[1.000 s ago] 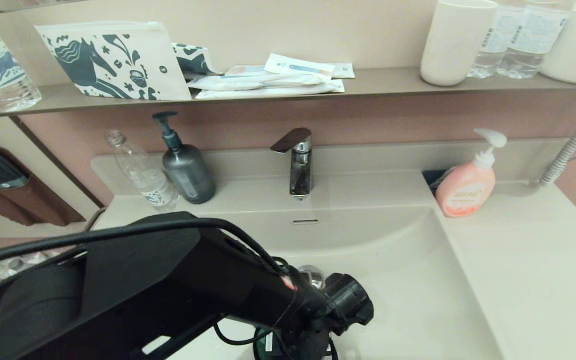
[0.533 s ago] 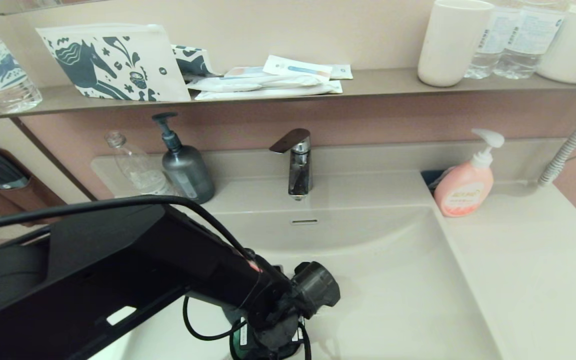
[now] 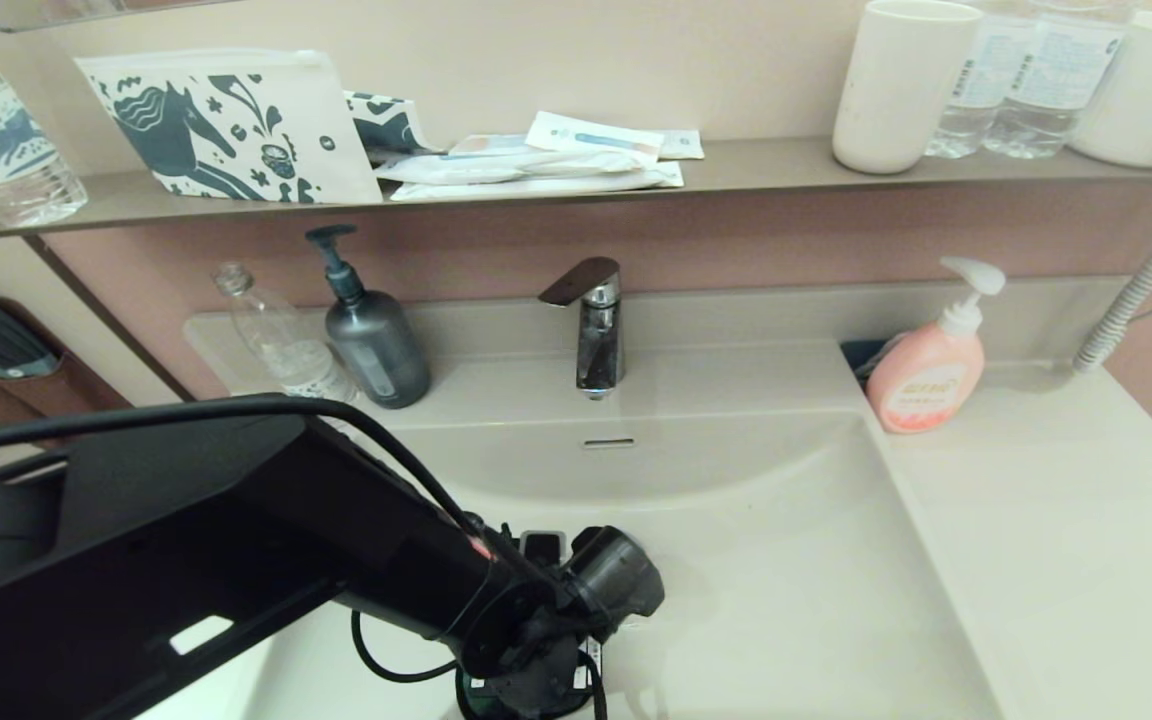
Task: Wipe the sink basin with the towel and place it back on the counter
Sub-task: Wipe the sink
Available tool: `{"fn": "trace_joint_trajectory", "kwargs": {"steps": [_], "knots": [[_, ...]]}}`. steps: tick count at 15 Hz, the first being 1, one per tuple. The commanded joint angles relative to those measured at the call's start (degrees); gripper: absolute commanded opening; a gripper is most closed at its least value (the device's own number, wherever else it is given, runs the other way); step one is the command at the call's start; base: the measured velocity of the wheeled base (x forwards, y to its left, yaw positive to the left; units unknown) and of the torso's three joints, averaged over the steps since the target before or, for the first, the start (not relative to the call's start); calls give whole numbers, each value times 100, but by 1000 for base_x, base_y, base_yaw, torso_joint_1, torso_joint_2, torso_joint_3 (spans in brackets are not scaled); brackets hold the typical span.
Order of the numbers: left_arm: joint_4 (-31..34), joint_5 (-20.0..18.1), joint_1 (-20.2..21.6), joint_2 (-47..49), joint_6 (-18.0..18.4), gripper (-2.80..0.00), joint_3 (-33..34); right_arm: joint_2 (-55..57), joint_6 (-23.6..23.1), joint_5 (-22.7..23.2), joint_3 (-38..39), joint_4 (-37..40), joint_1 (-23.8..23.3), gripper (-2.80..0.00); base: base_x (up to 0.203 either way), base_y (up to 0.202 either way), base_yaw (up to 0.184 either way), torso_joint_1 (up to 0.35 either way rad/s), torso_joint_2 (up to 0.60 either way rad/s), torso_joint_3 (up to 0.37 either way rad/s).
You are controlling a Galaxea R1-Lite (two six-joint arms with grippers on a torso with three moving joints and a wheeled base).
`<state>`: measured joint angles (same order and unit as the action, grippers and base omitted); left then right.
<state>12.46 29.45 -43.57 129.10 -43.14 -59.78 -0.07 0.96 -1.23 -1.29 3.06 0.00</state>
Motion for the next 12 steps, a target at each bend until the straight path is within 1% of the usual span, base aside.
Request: {"fn": "trace_joint_trajectory", "kwargs": {"steps": [1,3,6,8,10,12], "knots": [[-33,70,741,86,46,-280,388,7,0,0,1,3,0,-280,0,0,0,0,0,0],[-33,76,597,40,48,-280,394,7,0,0,-3,2,0,-280,0,0,0,0,0,0],[7,88,488,-86,38,-280,284,7,0,0,6,3,0,-280,0,0,0,0,0,0],[11,58,215,-124,-4,-280,73,7,0,0,-3,2,0,-280,0,0,0,0,0,0],[57,8,-79,-23,-205,-280,-321,7,0,0,-3,2,0,-280,0,0,0,0,0,0],[346,-48,-347,101,-459,-280,-789,7,0,-8,4,3,0,-280,0,0,0,0,0,0]]}}
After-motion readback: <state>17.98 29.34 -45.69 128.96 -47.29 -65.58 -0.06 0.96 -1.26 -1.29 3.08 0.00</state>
